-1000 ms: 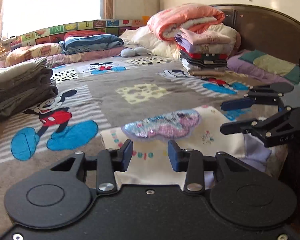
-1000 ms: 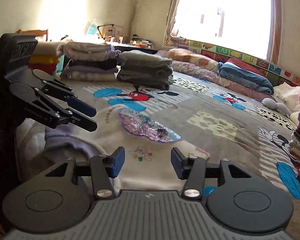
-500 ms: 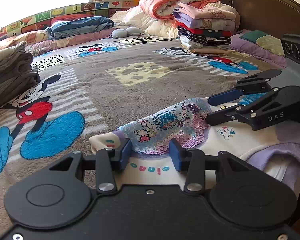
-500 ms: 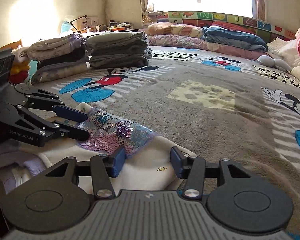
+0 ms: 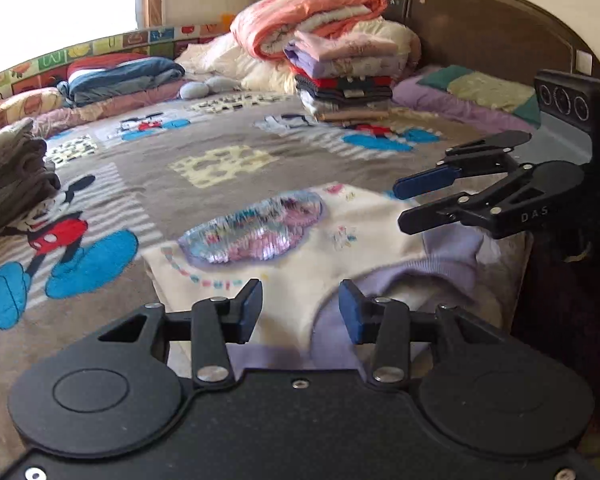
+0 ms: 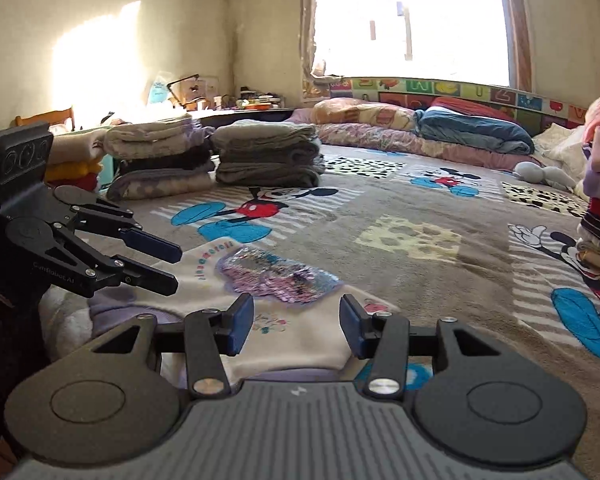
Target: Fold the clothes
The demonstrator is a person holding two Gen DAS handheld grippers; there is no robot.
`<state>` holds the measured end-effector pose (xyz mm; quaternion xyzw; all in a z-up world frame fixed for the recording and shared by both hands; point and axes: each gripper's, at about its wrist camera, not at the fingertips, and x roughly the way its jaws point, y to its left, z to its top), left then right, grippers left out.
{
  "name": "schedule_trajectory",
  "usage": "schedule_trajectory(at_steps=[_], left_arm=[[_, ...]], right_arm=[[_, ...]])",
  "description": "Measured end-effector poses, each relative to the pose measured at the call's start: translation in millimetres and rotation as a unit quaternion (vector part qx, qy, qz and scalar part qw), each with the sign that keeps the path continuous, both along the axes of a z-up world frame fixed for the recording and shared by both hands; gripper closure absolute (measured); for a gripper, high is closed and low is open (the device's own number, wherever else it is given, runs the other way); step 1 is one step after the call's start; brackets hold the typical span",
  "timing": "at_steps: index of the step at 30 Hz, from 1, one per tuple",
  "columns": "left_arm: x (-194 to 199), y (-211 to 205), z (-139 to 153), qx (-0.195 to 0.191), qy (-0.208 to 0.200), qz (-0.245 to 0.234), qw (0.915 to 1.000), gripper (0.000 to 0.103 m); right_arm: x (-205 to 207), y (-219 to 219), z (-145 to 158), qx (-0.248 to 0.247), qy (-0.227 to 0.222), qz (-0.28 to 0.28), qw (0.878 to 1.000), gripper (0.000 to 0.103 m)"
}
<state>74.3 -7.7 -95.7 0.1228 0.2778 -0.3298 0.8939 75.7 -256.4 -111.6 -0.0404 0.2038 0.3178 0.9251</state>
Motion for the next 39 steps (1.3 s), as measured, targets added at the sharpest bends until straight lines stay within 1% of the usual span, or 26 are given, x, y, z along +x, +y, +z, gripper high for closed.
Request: schedule_trajectory(at_steps=[1, 2, 4, 6, 8, 10, 11, 12, 13, 14, 15, 16, 17, 20, 21, 22, 24, 26, 27, 28, 29, 33, 35, 36, 38, 39], left_arm=[[1.8, -2.4, -9.1, 0.021, 0.005, 0.006, 0.9997, 0.058], [3.2, -3.8, -16.4, 0.033, 0.01, 0.012, 0.9993, 0.058], [2.6, -0.5, -19.7, 0.013, 0.014, 0.021, 0.9996, 0.057], [-5.9, -0.4, -17.5, 0.014, 0.011, 0.024, 0.9996, 0.057], [-14.4, -0.4, -15.4, 0.016, 0.008, 0.027, 0.9995, 0.057], [-22.9, -0.4, -13.2, 0.017, 0.005, 0.03, 0.9994, 0.056], [-26.4, -0.6, -12.5, 0.018, 0.004, 0.03, 0.9994, 0.056], [-27.3, -1.9, -13.1, 0.02, 0.004, 0.027, 0.9994, 0.052], [-28.3, -3.1, -13.6, 0.022, 0.005, 0.023, 0.9995, 0.051], [-29.4, -3.5, -12.2, 0.02, 0.005, 0.022, 0.9995, 0.051], [-31.6, -0.6, -5.3, 0.004, 0.004, 0.027, 0.9996, 0.051], [-35.7, 4.0, 0.5, -0.018, -0.006, 0.029, 0.9994, 0.051], [-38.0, 7.3, 1.9, -0.031, -0.009, 0.031, 0.999, 0.051], [-32.4, 5.0, -12.5, 0.0, 0.019, 0.047, 0.9987, 0.051], [-31.3, 4.7, -14.9, 0.006, 0.026, 0.051, 0.9984, 0.051], [-32.8, 6.0, -10.4, -0.001, 0.022, 0.05, 0.9985, 0.051], [-36.3, 9.1, -0.3, -0.018, 0.01, 0.05, 0.9985, 0.051], [-38.8, 14.6, 14.7, -0.048, -0.027, 0.066, 0.9963, 0.051], [-35.8, 15.8, 20.8, -0.054, -0.039, 0.082, 0.9945, 0.051], [-31.4, 15.0, 25.4, -0.053, -0.053, 0.096, 0.9926, 0.051], [-25.1, 13.2, 28.7, -0.05, -0.064, 0.103, 0.9914, 0.051], [10.9, 1.1, 35.8, -0.03, -0.078, 0.101, 0.9914, 0.053], [30.2, -5.8, 36.3, -0.026, -0.074, 0.094, 0.9925, 0.06], [39.6, -9.6, 36.1, -0.023, -0.072, 0.089, 0.9931, 0.068], [56.5, -19.5, 32.4, -0.016, -0.065, 0.077, 0.9947, 0.074], [62.8, -24.2, 28.9, -0.011, -0.061, 0.07, 0.9956, 0.076]], right_arm=[[0.2, 6.9, -6.4, -0.009, 0.016, 0.006, 1.0, 0.055], [2.4, 13.3, -16.2, -0.019, 0.036, 0.011, 0.999, 0.053], [4.2, 29.3, -38.8, -0.042, 0.057, 0.017, 0.997, 0.051], [4.4, 32.8, -37.7, -0.038, 0.05, 0.015, 0.998, 0.051], [-4.4, 29.4, -28.2, -0.029, 0.035, 0.006, 0.999, 0.051], [-24.9, 27.4, -18.8, -0.026, 0.001, 0.014, 1.0, 0.052], [-33.4, 28.1, -16.3, -0.031, -0.014, 0.019, 0.999, 0.05], [-34.7, 31.4, -19.6, -0.043, -0.012, 0.018, 0.999, 0.049], [-29.4, 36.5, -29.6, -0.062, 0.02, 0.017, 0.998, 0.046], [-25.3, 39.3, -38.9, -0.072, 0.042, 0.015, 0.996, 0.04], [-28.1, 39.6, -39.9, -0.067, 0.031, 0.014, 0.997, 0.039], [-31.8, 41.3, -33.2, -0.069, 0.023, 0.013, 0.997, 0.04], [-35.9, 42.5, -26.8, -0.069, 0.016, 0.013, 0.997, 0.04], [-53.1, 37.2, -14.6, -0.023, -0.006, 0.02, 1.0, 0.041], [-51.6, 40.9, -19.5, -0.038, 0.007, 0.016, 0.999, 0.041], [-46.2, 46.3, -28.8, -0.064, 0.03, 0.012, 0.997, 0.039], [-47.7, 50.0, -33.0, -0.077, 0.024, 0.014, 0.997, 0.038], [-56.6, 46.6, -16.0, -0.043, -0.002, 0.026, 0.999, 0.043], [-59.4, 44.6, -10.1, -0.035, -0.017, 0.016, 0.999, 0.043], [-61.0, 42.6, -4.6, -0.028, -0.031, 0.005, 0.999, 0.043], [-54.7, 41.0, -2.1, -0.027, -0.034, -0.007, 0.999, 0.044], [-26.7, 34.7, 8.6, -0.026, -0.047, -0.047, 0.997, 0.048], [-6.0, 37.4, 14.1, -0.038, -0.051, -0.054, 0.997, 0.054], [4.6, 39.7, 15.1, -0.048, -0.051, -0.055, 0.996, 0.057], [22.9, 44.9, 10.7, -0.059, -0.041, -0.048, 0.996, 0.065], [32.0, 47.6, 8.6, -0.064, -0.037, -0.045, 0.996, 0.068]])
